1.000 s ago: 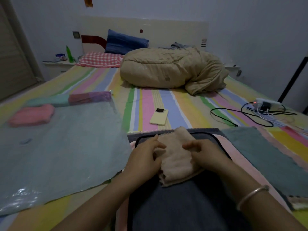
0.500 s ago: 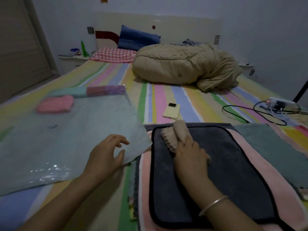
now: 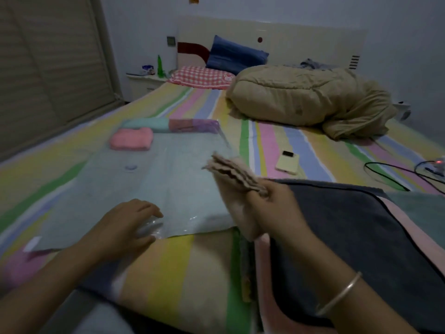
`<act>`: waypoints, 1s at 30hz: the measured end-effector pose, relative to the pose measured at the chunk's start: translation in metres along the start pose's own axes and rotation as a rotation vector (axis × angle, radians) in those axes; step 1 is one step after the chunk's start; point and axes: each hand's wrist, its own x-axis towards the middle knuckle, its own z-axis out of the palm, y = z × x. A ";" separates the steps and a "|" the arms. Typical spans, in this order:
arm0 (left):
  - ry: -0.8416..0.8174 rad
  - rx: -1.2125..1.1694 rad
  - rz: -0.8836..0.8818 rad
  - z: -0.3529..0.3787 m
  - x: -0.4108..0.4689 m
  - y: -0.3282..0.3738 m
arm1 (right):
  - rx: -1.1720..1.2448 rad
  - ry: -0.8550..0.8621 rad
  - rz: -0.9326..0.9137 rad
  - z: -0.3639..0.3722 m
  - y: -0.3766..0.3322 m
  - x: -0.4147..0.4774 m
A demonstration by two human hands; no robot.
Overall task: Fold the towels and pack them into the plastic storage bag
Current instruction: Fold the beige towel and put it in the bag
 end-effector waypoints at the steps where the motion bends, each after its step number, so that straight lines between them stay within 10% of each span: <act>1: 0.000 -0.012 -0.019 -0.001 -0.004 -0.006 | 0.028 -0.046 -0.040 0.014 -0.006 -0.003; 9: 0.014 0.018 0.035 -0.005 -0.016 -0.023 | -0.896 -0.276 -0.349 0.099 0.015 -0.025; 17: -0.019 -0.360 -0.208 -0.006 -0.013 -0.032 | -0.913 -0.197 -0.357 0.119 0.011 -0.017; 24: 0.090 -0.460 -0.311 -0.019 0.001 -0.033 | -0.056 -0.126 -0.385 0.101 -0.010 -0.003; 30: 0.310 -0.711 -0.495 -0.060 0.023 -0.023 | -0.782 -0.210 -0.937 0.124 0.010 -0.007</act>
